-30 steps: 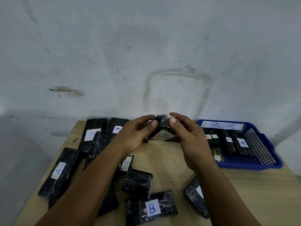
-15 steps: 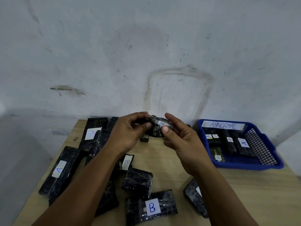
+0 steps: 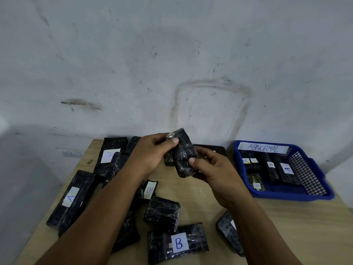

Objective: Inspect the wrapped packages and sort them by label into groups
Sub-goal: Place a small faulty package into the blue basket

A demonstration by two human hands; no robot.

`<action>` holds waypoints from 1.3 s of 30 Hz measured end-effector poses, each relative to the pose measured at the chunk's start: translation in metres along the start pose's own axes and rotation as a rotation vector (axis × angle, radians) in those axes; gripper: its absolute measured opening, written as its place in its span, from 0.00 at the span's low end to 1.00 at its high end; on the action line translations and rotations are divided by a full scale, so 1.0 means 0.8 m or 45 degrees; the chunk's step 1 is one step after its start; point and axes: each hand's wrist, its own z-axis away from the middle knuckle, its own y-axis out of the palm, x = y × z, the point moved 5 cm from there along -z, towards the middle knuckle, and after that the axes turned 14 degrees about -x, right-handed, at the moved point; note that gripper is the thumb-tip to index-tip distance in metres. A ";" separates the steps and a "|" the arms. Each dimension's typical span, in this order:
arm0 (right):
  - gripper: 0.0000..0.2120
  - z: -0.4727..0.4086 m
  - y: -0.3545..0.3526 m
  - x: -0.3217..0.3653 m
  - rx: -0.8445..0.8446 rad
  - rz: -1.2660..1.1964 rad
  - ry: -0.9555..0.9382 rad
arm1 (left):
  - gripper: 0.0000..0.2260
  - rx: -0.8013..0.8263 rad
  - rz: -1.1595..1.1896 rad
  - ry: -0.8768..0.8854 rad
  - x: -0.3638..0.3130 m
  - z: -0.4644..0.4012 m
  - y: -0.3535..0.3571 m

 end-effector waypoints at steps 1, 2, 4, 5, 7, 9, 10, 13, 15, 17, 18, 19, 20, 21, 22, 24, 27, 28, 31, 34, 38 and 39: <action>0.17 0.000 0.000 -0.001 0.021 0.027 -0.012 | 0.08 -0.007 0.029 0.018 0.001 -0.001 -0.002; 0.18 0.000 0.000 -0.001 0.033 0.050 -0.027 | 0.10 -0.008 0.047 0.034 0.001 -0.001 -0.004; 0.20 -0.002 -0.001 0.001 0.038 0.049 -0.056 | 0.14 0.018 0.007 0.076 -0.003 0.001 -0.005; 0.20 -0.004 -0.001 0.004 0.045 0.025 -0.078 | 0.17 0.055 -0.026 0.105 -0.006 0.003 -0.004; 0.17 -0.005 0.001 0.011 0.073 -0.028 -0.140 | 0.21 0.141 -0.061 0.168 -0.008 0.008 0.001; 0.15 -0.008 0.000 0.014 0.074 -0.050 -0.207 | 0.27 0.179 -0.014 0.166 -0.010 0.011 0.003; 0.15 -0.009 -0.002 0.014 0.072 -0.052 -0.234 | 0.29 0.192 0.025 0.142 -0.010 0.011 0.003; 0.15 -0.011 -0.005 0.013 0.077 -0.025 -0.244 | 0.23 0.312 0.029 0.143 -0.014 0.014 0.006; 0.14 -0.007 -0.004 0.017 0.104 -0.023 -0.215 | 0.19 0.323 0.031 0.174 -0.014 0.015 0.005; 0.13 -0.003 -0.003 0.019 0.107 -0.029 -0.166 | 0.20 0.263 -0.014 0.239 -0.015 0.014 0.002; 0.15 -0.004 -0.004 0.019 0.086 -0.026 -0.152 | 0.22 0.251 -0.061 0.290 -0.014 0.014 0.003; 0.17 -0.005 -0.005 0.019 0.046 -0.023 -0.150 | 0.23 0.264 -0.089 0.339 -0.013 0.014 0.005; 0.15 -0.005 -0.005 0.019 0.011 -0.020 -0.174 | 0.24 0.281 -0.110 0.385 -0.012 0.015 0.009; 0.11 -0.006 -0.006 0.019 -0.010 -0.024 -0.211 | 0.25 0.289 -0.136 0.431 -0.010 0.015 0.012; 0.08 -0.006 -0.006 0.019 -0.026 -0.031 -0.243 | 0.26 0.286 -0.166 0.476 -0.007 0.014 0.014; 0.07 -0.005 -0.008 0.019 -0.040 -0.041 -0.273 | 0.27 0.275 -0.194 0.526 -0.005 0.014 0.015; 0.07 -0.005 -0.011 0.017 -0.029 -0.018 -0.326 | 0.27 0.283 -0.190 0.541 -0.005 0.014 0.016; 0.07 -0.005 -0.013 0.017 -0.037 -0.009 -0.351 | 0.27 0.292 -0.184 0.543 -0.006 0.014 0.017; 0.16 -0.005 -0.021 0.014 0.011 0.030 -0.373 | 0.24 0.332 -0.026 0.426 -0.002 0.014 0.021; 0.19 -0.006 -0.030 0.007 0.151 -0.027 -0.262 | 0.22 0.332 0.144 0.250 0.008 0.010 0.024; 0.18 -0.007 -0.036 -0.003 0.164 0.020 -0.270 | 0.19 0.406 0.207 0.165 0.020 0.011 0.036; 0.17 -0.007 -0.037 -0.006 0.149 -0.002 -0.246 | 0.20 0.409 0.221 0.135 0.025 0.010 0.038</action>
